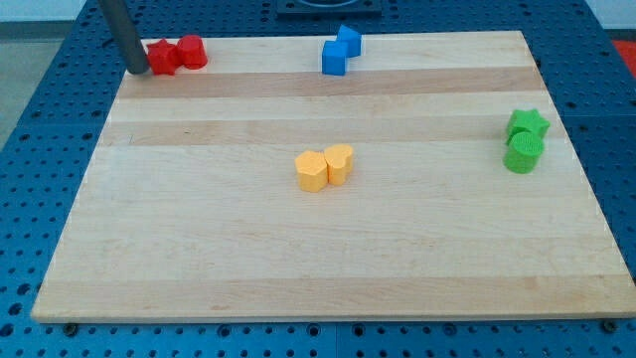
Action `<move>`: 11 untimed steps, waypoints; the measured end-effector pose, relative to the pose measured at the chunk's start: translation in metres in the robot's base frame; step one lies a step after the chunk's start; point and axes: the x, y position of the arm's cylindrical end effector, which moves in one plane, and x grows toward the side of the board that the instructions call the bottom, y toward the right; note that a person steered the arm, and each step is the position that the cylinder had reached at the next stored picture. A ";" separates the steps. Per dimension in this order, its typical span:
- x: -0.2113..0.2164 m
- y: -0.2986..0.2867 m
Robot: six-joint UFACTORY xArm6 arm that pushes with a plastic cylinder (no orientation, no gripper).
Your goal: Separate the red star from the red circle
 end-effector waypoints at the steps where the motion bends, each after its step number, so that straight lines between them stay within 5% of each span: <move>1: -0.005 -0.001; 3: -0.069 -0.034; 6: 0.035 0.091; 10: 0.052 0.042; 11: 0.080 0.078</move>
